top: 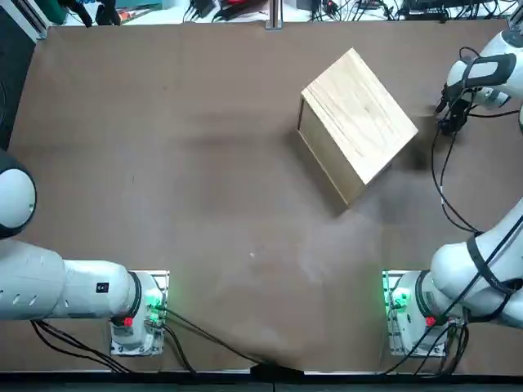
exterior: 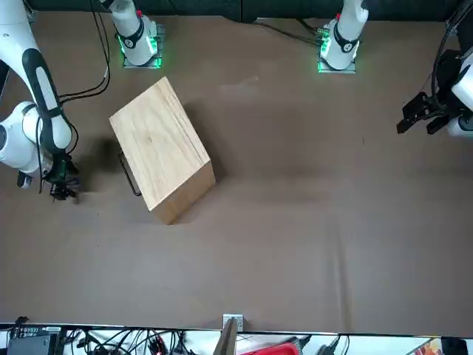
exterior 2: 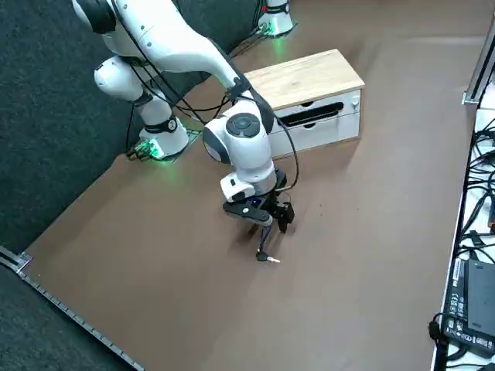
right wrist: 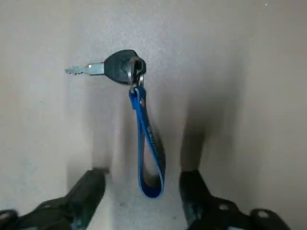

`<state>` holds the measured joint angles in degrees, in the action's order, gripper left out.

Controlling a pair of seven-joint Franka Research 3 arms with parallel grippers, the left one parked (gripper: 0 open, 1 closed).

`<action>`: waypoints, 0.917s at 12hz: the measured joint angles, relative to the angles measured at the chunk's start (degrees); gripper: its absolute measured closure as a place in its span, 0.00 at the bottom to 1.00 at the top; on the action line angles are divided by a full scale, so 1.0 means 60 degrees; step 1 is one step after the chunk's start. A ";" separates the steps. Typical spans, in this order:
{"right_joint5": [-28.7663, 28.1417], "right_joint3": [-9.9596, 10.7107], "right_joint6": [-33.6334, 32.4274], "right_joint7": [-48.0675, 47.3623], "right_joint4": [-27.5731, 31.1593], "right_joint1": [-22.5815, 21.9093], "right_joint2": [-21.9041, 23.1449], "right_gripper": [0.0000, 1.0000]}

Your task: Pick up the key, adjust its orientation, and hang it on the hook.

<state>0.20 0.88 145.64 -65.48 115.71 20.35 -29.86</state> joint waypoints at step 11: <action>-0.0001 0.0003 -0.0154 0.0001 0.0001 0.0102 0.0192 0.81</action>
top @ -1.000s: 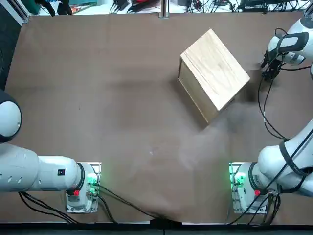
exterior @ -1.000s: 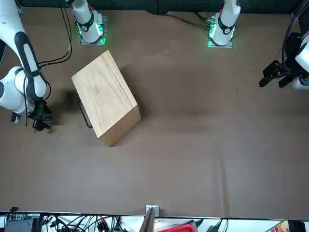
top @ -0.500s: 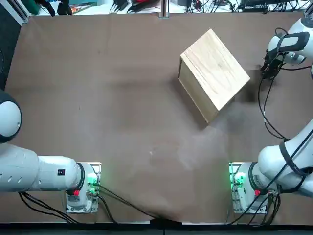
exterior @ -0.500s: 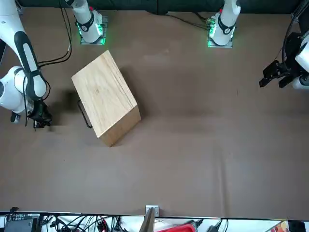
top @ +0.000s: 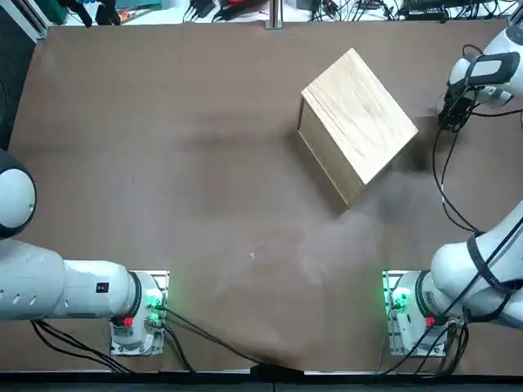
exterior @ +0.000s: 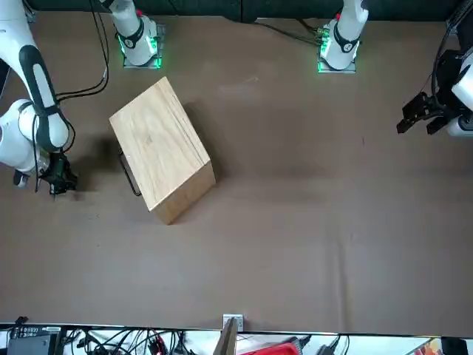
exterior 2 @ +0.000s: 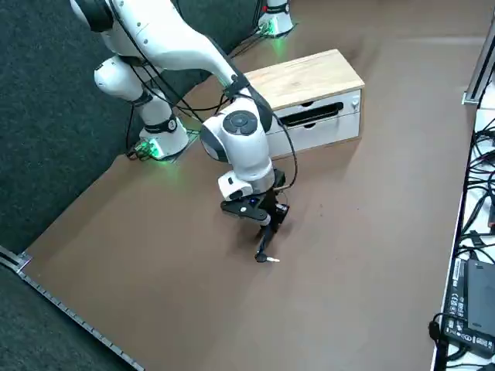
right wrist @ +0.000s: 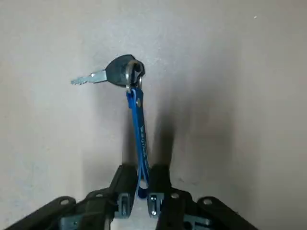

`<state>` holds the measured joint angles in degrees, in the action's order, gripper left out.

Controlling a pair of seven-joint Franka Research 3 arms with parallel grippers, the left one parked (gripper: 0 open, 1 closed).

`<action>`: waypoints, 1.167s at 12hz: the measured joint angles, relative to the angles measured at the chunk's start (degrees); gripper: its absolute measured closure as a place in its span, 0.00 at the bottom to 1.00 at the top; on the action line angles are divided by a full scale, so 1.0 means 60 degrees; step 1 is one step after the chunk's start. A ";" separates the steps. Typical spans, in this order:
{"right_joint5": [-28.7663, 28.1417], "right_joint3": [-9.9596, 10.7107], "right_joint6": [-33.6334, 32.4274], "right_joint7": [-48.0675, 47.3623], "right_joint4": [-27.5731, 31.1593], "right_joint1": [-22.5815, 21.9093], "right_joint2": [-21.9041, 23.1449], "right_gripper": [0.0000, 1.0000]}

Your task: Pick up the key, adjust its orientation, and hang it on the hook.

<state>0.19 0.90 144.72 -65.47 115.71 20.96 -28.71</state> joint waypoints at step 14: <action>0.0002 -0.0280 -0.3144 0.2248 -0.1226 -0.0600 0.1538 0.96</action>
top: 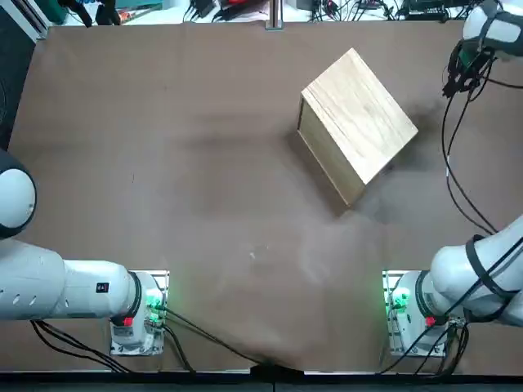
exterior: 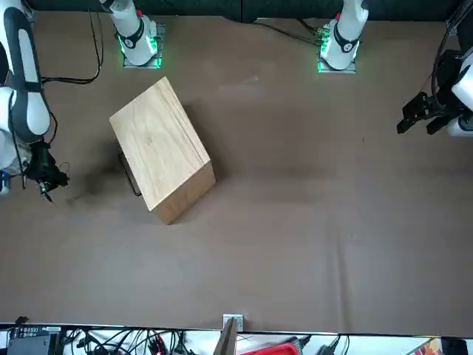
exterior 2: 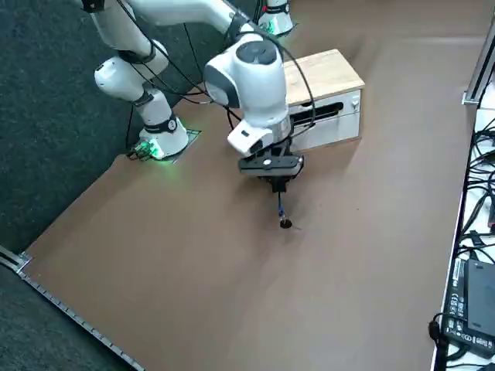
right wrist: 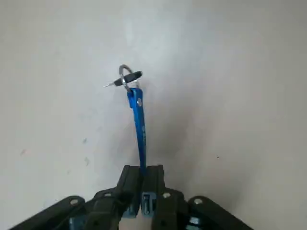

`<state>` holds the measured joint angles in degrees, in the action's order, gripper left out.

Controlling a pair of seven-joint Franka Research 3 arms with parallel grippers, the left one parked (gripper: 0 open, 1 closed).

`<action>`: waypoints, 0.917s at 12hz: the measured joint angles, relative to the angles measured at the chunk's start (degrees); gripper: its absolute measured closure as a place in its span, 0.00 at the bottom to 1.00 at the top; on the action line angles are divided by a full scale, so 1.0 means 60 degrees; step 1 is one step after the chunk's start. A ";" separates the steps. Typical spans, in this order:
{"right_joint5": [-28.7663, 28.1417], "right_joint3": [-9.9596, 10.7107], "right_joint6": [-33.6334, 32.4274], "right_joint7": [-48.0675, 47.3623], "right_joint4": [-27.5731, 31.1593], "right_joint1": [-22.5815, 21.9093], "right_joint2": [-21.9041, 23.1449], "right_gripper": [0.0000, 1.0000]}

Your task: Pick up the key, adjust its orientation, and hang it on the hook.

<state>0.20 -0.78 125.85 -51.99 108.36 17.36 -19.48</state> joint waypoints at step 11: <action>0.0004 -0.0008 -0.1047 0.4258 -0.0921 -0.0607 0.0086 0.96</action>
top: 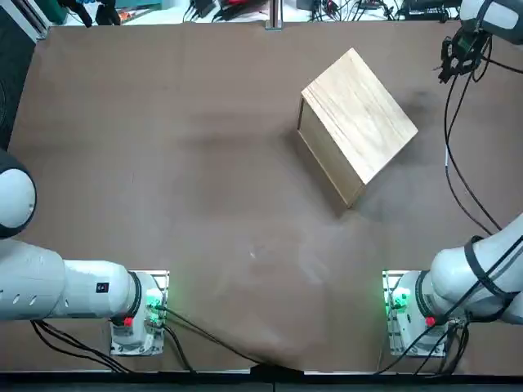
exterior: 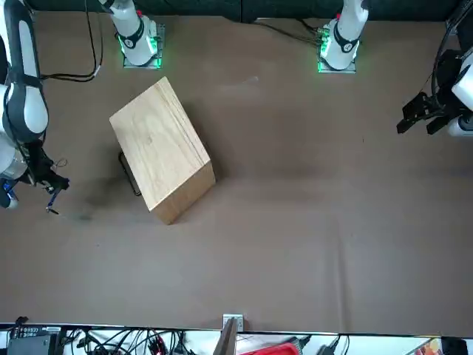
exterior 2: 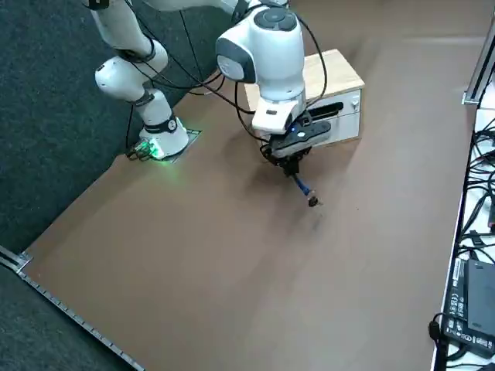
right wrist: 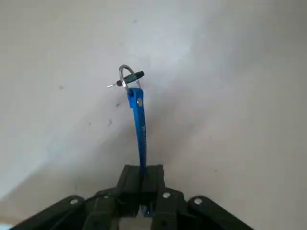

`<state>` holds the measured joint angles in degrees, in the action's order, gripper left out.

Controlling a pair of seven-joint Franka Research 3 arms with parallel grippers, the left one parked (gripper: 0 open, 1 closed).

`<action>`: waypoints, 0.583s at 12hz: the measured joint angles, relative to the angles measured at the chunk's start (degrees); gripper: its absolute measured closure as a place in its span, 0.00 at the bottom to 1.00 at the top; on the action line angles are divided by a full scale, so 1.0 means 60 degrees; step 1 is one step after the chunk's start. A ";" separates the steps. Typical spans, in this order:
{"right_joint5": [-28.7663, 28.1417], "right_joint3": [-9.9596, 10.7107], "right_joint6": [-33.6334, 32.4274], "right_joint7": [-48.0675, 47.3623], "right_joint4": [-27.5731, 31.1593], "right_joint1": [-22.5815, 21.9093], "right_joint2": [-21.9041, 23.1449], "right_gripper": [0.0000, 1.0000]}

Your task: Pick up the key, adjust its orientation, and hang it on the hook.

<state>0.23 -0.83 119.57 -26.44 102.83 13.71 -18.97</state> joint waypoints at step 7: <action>0.0000 -0.0018 -0.0334 0.5030 -0.0173 -0.0450 0.0050 0.96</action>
<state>0.23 -0.94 117.56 3.74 101.79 11.01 -18.66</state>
